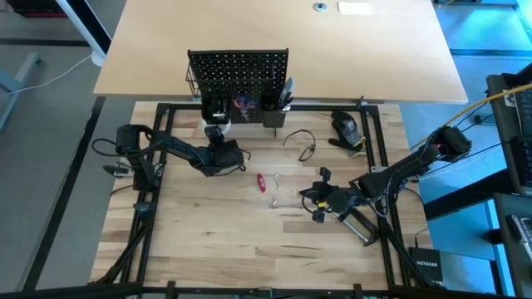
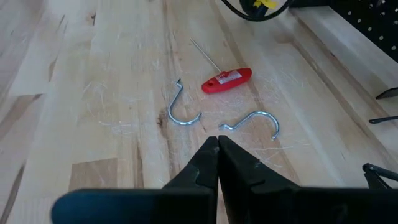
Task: Hang tools onto peg board
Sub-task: Hang the white masking tape on the pegboard hook
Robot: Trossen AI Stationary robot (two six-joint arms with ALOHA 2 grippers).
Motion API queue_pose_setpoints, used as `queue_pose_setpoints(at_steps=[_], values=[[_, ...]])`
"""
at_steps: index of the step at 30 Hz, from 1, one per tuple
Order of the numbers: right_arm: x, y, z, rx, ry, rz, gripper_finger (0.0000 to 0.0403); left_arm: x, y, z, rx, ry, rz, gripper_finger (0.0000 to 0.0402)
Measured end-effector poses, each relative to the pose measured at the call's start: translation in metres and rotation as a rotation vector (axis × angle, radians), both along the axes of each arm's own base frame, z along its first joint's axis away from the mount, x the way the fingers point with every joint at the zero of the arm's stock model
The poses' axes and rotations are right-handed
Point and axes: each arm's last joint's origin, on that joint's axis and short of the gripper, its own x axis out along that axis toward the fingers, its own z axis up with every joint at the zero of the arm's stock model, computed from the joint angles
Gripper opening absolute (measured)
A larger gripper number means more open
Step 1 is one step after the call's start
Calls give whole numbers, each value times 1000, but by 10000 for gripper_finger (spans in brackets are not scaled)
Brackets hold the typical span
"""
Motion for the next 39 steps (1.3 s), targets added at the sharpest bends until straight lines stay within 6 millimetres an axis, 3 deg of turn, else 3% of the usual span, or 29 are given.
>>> queue_pose_setpoints(at_steps=[6, 14, 19, 28, 33, 39], values=[[0, 0, 0, 0, 0, 0, 11, -6, 3, -5, -2, -43, 19, 78], [0, 0, 0, 0, -2, 0, 11, 2, -26, -5, -2, -41, -89, 74], [1, 0, 1, 5, -10, -2, 11, 12, -59, 2, 36, 9, -211, 77], [5, 1, 7, 100, -113, -73, 19, 25, -144, 34, 95, -72, -470, 78], [15, 1, 18, 106, -248, -56, 77, 26, -183, 49, 77, -146, -582, 72], [47, -5, 16, 57, -328, -62, 195, 27, -198, 58, 73, -182, -619, 73]])
